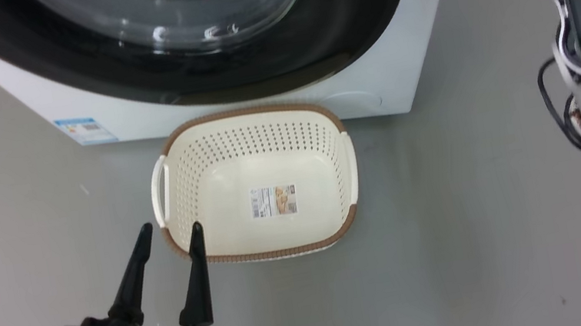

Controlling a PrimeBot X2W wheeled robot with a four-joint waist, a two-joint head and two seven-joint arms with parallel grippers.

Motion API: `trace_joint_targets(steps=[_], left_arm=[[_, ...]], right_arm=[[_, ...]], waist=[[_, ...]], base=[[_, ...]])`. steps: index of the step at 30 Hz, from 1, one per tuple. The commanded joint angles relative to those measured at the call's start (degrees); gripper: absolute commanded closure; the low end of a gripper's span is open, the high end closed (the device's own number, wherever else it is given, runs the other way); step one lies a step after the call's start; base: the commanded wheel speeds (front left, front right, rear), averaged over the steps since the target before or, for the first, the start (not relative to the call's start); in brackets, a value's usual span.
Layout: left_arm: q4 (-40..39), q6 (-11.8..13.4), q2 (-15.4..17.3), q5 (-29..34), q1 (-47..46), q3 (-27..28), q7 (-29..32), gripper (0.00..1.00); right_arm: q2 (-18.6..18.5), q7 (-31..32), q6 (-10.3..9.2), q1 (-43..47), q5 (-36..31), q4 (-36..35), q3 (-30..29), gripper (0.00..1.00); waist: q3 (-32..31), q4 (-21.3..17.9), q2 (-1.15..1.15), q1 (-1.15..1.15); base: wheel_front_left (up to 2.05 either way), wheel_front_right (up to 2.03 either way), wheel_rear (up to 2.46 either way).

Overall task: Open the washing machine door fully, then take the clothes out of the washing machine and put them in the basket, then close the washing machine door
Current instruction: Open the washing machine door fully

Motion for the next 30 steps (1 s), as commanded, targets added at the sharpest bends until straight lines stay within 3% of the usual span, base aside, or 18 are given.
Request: trace_joint_targets(steps=[1,6,12,20,30], left_arm=[[-1.0,-0.43,0.45,-0.35,-1.72,1.42,-0.69,0.0],[-0.52,-0.57,0.45,-0.64,-3.25,0.82,-0.69,0.0],[-0.29,-0.68,0.45,-0.78,-3.93,0.96,-0.69,0.0],[-0.16,-0.8,0.45,-1.0,-4.54,0.69,-0.69,0.0],[-0.17,-0.88,0.45,-1.52,-5.47,-0.1,-0.69,0.0]], right_arm=[[-0.32,2.75,-0.04,-2.81,4.57,0.15,2.03,1.0],[-3.74,14.79,-0.04,-7.93,18.8,5.73,3.22,1.0],[-6.7,29.62,-0.04,-12.34,28.38,12.26,4.17,1.0],[-7.93,44.33,-0.04,-18.31,34.14,20.46,5.47,1.0],[-7.62,51.64,-0.04,-23.06,36.64,25.44,5.69,1.0]], waist=[[2.99,2.1,0.0,0.0],[4.62,3.11,0.0,0.0],[5.86,3.75,0.0,0.0],[7.11,4.05,0.0,0.0],[8.67,4.78,0.0,0.0]], base=[[0.0,0.0,0.0],[0.0,0.0,0.0],[0.0,0.0,0.0],[0.0,0.0,0.0],[0.0,0.0,0.0]])
